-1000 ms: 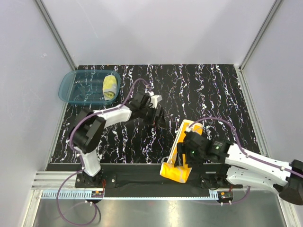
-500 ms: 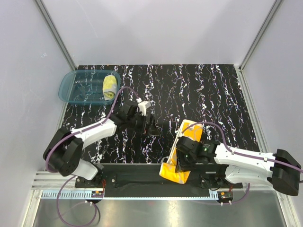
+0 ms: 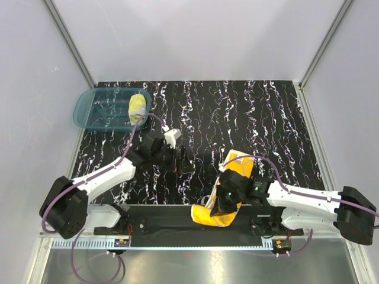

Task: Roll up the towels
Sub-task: Roll the towel

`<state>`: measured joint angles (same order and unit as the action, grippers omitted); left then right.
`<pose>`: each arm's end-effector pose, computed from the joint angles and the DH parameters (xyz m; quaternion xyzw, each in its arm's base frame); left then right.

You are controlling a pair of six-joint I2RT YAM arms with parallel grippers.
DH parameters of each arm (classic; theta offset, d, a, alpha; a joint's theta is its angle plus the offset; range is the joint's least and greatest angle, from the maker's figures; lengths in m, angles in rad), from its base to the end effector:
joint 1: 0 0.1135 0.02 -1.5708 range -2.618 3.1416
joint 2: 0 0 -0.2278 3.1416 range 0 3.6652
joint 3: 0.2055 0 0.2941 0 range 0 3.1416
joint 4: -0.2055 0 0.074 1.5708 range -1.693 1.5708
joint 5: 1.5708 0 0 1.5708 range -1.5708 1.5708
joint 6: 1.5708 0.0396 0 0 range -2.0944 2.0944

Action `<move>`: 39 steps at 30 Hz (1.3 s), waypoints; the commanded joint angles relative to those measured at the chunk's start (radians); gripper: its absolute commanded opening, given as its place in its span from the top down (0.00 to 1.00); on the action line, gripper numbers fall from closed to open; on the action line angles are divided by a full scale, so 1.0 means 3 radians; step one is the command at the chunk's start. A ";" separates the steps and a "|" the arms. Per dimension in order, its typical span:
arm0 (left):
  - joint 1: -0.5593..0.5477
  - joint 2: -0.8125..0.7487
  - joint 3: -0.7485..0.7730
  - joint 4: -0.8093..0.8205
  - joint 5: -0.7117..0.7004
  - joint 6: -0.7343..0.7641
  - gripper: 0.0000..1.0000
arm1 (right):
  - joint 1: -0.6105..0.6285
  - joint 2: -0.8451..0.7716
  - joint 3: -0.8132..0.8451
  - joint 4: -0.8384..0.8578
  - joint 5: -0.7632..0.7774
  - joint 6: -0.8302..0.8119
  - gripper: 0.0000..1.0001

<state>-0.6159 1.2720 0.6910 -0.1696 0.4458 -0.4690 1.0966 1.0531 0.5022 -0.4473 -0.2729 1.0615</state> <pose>0.2406 -0.1912 0.1485 0.1535 0.8855 -0.3744 0.2284 0.1023 0.2226 0.1176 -0.0551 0.9496 0.3082 0.0171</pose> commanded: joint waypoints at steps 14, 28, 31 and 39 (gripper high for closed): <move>0.0003 -0.0457 0.0110 -0.0222 -0.0346 0.0034 0.01 | -0.1461 -0.0402 0.0094 0.1211 -0.0144 0.0783 1.00; -0.0008 -0.1279 -0.0232 -0.0560 -0.0356 -0.0885 0.01 | -0.0823 -0.0763 -0.0572 0.1577 0.0024 0.1993 1.00; -0.0023 -0.1433 -0.0442 -0.0565 -0.0488 -0.0937 0.01 | -0.0567 -0.0694 -0.1053 0.2179 0.0234 0.2377 1.00; -0.0151 -0.1653 -0.0693 -0.0692 -0.0550 -0.1213 0.01 | -0.0245 0.0547 -0.0999 0.3484 0.0496 0.2592 1.00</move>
<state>-0.6376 0.8135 0.4797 -0.3771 0.3031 -0.7761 0.9882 1.1126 0.1581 0.3424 -0.1856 1.7638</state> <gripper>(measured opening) 0.984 0.020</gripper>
